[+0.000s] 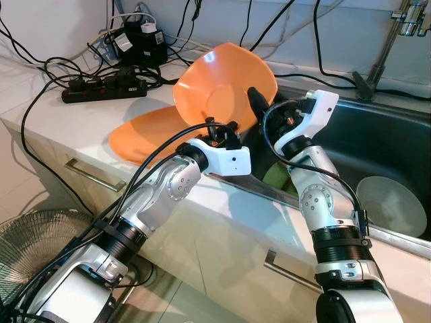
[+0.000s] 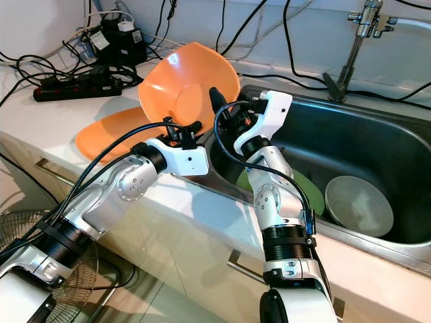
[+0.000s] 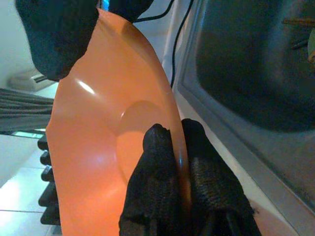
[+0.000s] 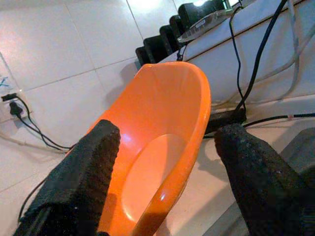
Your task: Kitchen organization
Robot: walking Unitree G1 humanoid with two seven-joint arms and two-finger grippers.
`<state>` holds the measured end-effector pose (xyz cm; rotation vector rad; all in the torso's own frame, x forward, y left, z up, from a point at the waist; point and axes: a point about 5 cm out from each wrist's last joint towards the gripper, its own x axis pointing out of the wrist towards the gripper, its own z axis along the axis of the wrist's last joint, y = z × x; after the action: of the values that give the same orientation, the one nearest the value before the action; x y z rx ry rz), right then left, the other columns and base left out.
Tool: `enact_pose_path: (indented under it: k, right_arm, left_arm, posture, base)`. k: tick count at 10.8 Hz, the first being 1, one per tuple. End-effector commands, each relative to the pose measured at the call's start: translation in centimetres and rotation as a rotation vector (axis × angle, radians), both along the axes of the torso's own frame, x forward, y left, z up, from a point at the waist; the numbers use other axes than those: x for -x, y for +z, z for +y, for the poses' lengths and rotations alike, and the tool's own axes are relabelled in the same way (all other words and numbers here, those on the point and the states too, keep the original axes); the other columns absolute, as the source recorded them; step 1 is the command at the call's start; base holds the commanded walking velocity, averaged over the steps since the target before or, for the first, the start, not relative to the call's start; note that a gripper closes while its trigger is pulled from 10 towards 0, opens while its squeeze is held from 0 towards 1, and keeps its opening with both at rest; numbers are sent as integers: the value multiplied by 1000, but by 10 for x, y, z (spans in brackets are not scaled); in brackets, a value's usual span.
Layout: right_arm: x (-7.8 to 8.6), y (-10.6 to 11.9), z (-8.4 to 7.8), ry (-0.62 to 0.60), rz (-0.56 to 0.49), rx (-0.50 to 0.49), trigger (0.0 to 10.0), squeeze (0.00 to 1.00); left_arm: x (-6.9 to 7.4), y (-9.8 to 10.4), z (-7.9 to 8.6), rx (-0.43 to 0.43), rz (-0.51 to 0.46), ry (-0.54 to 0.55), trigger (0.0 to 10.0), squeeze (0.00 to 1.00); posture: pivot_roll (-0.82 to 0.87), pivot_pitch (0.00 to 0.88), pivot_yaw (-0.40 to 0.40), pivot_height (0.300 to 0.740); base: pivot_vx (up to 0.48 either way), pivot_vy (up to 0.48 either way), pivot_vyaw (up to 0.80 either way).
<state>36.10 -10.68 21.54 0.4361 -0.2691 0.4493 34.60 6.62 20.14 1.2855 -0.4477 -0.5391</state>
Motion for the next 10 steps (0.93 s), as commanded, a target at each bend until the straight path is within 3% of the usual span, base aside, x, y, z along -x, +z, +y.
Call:
enact_pose_path:
  k: [1,10]
  right_arm:
    - [-1,6,5,16,-16,16,0,0]
    - [-4,2,4,8,3,23,0,0]
  left_arm:
    - [1,13,1,23,-63,-7,10000,0]
    - [5,13,5,-7,-107,-32,10000,0]
  posture:
    - [143,0,85,740]
    - [148,0,77,740]
  base:
    - [0,0,0]
    - [0,0,0]
